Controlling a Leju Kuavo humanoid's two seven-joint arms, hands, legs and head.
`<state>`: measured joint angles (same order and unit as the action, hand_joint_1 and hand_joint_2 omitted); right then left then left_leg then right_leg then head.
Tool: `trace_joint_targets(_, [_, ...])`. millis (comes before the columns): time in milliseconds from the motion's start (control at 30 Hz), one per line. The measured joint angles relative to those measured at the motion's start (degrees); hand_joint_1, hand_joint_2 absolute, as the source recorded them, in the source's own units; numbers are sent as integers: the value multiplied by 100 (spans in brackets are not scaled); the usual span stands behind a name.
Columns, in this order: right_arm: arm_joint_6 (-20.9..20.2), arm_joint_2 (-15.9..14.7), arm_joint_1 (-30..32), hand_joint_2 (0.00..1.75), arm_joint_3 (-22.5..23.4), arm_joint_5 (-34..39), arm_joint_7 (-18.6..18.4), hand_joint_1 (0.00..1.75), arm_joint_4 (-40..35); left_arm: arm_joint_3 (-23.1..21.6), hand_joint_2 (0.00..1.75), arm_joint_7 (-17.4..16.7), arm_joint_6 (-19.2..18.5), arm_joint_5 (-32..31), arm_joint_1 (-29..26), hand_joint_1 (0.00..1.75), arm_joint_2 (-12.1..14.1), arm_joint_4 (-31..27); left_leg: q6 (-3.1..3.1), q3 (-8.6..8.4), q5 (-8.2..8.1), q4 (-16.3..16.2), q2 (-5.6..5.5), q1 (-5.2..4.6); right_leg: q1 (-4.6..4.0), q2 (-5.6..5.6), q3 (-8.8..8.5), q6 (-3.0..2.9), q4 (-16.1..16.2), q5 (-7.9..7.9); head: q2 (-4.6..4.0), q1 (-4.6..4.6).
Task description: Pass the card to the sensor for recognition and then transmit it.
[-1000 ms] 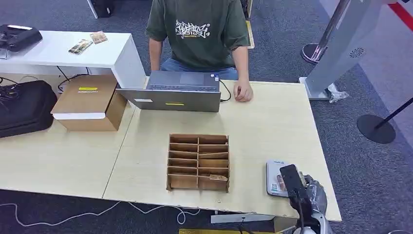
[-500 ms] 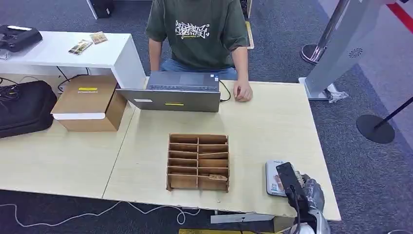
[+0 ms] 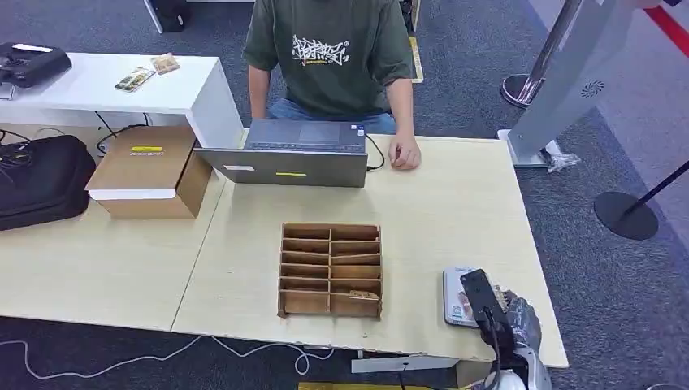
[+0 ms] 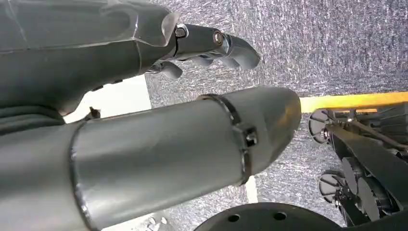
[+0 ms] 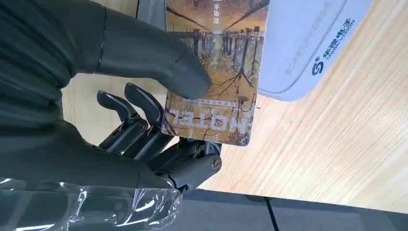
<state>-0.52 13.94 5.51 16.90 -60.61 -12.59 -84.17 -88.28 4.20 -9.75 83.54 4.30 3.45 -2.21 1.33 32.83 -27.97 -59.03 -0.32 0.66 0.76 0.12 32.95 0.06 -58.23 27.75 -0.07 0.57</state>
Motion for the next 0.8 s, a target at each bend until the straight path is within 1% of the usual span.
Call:
trace_joint_targets(167, [13,0,-9,175,0,0,2,175,2,0,0,0,7,9,1,0,4,0,0,-1,0,0,0,0,0,0,-1,0,0,0,-2,0])
trace_joint_targets(233, [123,0,-8,175,0,31,77,175,0,0,0,0,17,24,1,0,4,0,0,-1,0,0,0,0,0,0,-1,0,0,0,0,0])
trace_joint_targets(400, [737,2,2,175,0,155,483,175,-112,0,0,2,35,79,3,0,-9,0,0,2,0,0,-1,-1,0,-2,-1,0,0,0,0,0])
trace_joint_targets(567, [1126,17,63,175,-13,243,750,175,-359,0,0,13,61,105,3,0,-26,0,0,5,0,0,-2,-2,1,-2,2,1,0,0,0,0])
trace_joint_targets(633, [1200,20,85,175,-39,243,798,175,-470,0,0,13,76,107,6,0,-33,0,0,5,0,0,-2,-1,1,-2,3,0,0,0,0,0])
trace_joint_targets(800, [1156,20,135,175,-140,223,802,175,-608,0,0,13,77,98,11,0,-48,0,0,7,0,0,-1,-1,0,-2,5,0,-1,1,-2,0])
